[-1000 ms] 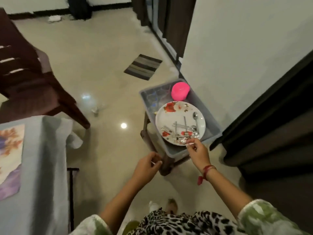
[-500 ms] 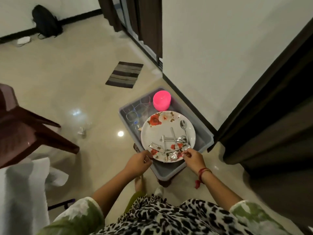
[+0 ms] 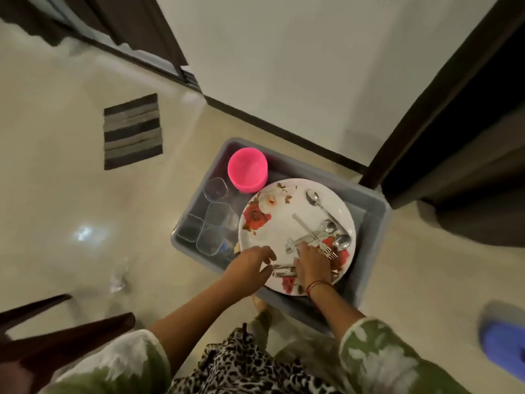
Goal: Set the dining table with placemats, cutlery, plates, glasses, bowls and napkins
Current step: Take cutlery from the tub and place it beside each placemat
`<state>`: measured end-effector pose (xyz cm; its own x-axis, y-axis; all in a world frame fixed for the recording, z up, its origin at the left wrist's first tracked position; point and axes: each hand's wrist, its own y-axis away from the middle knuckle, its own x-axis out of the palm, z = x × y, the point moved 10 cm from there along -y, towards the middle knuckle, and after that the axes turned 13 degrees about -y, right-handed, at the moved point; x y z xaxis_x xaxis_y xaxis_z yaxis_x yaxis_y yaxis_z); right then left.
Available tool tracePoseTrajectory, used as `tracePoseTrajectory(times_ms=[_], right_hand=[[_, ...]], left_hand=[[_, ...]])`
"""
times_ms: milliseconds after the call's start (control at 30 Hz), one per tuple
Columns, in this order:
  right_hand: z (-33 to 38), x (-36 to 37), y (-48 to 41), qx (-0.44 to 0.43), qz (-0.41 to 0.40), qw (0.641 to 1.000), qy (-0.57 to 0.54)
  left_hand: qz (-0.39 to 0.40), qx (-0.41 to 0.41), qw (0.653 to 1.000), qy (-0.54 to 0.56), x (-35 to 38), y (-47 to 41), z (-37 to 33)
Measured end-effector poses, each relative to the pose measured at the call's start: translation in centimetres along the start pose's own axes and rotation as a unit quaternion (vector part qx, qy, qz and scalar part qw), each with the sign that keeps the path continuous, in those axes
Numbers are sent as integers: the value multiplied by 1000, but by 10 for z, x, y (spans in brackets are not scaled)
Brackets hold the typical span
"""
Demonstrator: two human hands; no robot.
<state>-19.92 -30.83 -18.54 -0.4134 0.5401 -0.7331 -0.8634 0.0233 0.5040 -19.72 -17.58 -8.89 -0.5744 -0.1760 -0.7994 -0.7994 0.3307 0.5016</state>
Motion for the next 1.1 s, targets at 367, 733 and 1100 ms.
tracePoseTrajectory(times_ms=[367, 733, 1100], right_hand=[[25, -51, -35, 16, -140, 987, -71], [86, -49, -26, -160, -141, 977, 31], [178, -66, 82, -453, -172, 862, 150]], left_hand=[[5, 67, 998, 7, -20, -39, 13], [-120, 47, 989, 73, -79, -63, 19], [394, -100, 864, 297, -4, -55, -1]])
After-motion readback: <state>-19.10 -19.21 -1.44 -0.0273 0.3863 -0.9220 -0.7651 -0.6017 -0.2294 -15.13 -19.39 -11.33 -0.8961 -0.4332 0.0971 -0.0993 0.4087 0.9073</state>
